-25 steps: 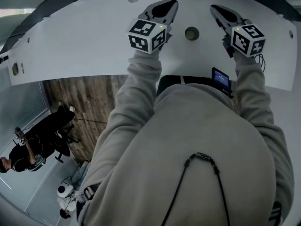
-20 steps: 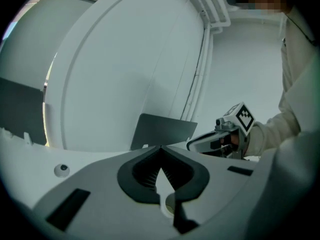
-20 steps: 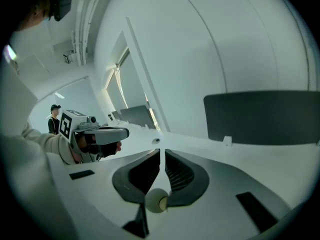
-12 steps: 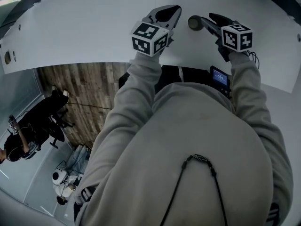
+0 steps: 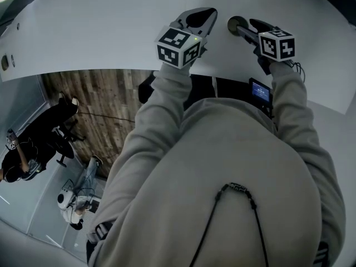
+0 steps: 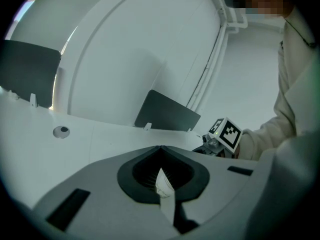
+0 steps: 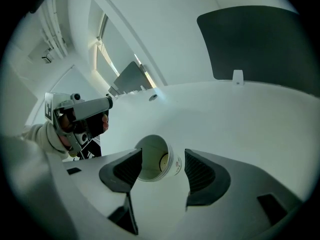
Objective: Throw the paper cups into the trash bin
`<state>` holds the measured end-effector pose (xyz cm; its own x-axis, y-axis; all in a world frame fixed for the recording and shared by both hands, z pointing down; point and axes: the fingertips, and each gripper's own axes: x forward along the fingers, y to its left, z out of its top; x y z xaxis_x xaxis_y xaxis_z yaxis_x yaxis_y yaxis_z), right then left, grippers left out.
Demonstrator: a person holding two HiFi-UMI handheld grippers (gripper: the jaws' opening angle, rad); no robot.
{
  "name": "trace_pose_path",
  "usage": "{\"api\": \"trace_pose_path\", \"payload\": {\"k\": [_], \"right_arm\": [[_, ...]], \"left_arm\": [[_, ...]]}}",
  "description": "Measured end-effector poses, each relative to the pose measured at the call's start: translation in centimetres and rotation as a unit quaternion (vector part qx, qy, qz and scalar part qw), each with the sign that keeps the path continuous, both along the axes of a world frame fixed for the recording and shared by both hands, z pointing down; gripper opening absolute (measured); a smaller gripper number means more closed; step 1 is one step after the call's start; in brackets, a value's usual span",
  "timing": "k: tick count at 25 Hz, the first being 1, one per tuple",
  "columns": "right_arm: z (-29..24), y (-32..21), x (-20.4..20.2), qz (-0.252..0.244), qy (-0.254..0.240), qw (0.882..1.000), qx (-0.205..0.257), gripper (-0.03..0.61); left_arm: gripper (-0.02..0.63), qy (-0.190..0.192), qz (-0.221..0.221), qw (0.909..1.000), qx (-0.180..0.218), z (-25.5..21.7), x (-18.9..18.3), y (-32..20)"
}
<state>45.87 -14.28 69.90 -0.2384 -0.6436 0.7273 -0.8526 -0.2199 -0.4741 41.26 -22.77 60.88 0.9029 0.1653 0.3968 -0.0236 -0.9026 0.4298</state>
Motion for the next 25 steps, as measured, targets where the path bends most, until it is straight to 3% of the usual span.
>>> {"api": "trace_pose_path", "payload": {"k": [7, 11, 16, 25], "right_arm": [[1.0, 0.9, -0.2, -0.007, 0.003, 1.000, -0.017, 0.236], [1.1, 0.9, 0.3, -0.023, 0.036, 0.998, -0.038, 0.051], [1.5, 0.9, 0.8, -0.034, 0.069, 0.996, -0.049, 0.038], [-1.0, 1.0, 1.3, -0.036, 0.071, 0.996, -0.047, 0.038]], "left_arm": [[-0.006, -0.002, 0.004, 1.0000, -0.004, 0.8, -0.3, 1.0], [-0.006, -0.001, 0.006, 0.9999, -0.009, 0.7, -0.3, 0.8], [-0.006, 0.000, 0.008, 0.9999, -0.009, 1.1, -0.1, 0.8], [-0.006, 0.000, 0.010, 0.9999, -0.008, -0.3, 0.1, 0.9]]}}
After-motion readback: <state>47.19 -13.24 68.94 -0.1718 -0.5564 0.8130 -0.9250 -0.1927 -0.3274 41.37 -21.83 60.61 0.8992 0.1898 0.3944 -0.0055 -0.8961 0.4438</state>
